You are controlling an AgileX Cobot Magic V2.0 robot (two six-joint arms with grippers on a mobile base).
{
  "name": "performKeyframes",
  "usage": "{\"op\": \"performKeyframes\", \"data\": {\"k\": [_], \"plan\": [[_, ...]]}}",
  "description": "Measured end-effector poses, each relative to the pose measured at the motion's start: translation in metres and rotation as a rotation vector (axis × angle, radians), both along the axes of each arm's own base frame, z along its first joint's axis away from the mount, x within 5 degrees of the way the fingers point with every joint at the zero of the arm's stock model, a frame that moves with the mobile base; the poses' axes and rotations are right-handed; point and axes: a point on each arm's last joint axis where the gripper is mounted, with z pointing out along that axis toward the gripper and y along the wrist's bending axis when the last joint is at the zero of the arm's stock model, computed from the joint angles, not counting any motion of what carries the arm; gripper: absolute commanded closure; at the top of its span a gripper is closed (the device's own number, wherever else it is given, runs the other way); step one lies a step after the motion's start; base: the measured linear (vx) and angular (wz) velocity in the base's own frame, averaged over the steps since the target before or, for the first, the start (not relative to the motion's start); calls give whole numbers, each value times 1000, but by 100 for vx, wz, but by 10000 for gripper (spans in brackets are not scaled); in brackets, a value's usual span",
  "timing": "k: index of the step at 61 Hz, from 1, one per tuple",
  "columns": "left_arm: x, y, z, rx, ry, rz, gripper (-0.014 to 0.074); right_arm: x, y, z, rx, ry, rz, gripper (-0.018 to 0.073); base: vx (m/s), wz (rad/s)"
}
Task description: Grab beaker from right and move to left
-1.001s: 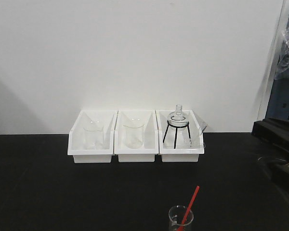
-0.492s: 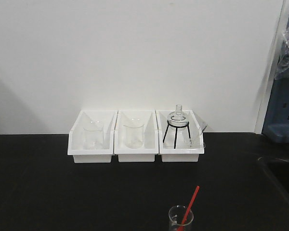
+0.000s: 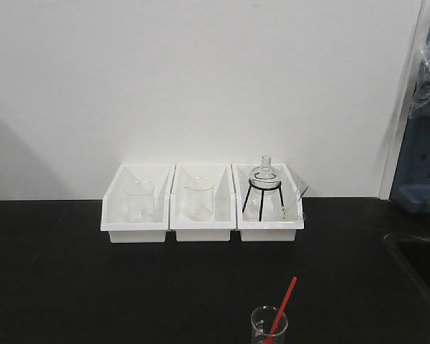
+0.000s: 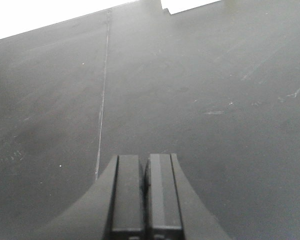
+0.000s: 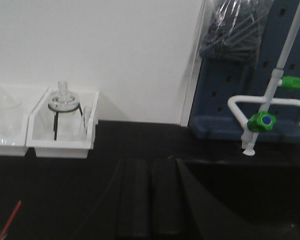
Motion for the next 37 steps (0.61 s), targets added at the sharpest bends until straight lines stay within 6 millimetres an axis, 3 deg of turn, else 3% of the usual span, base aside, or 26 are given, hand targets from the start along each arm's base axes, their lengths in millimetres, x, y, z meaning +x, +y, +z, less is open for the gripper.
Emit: {"op": "performKeyframes", "data": {"k": [10, 20, 28, 37], "plan": [[0, 0, 0, 0, 0, 0, 603, -4, 4, -1, 49, 16, 36, 567, 0, 0], [0, 0, 0, 0, 0, 0, 603, -31, 7, -8, 48, -53, 119, 567, 0, 0], [0, 0, 0, 0, 0, 0, 603, -55, 10, -43, 38, -114, 181, 567, 0, 0], [0, 0, 0, 0, 0, 0, 603, -77, 8, -105, 31, -126, 182, 567, 0, 0]]}}
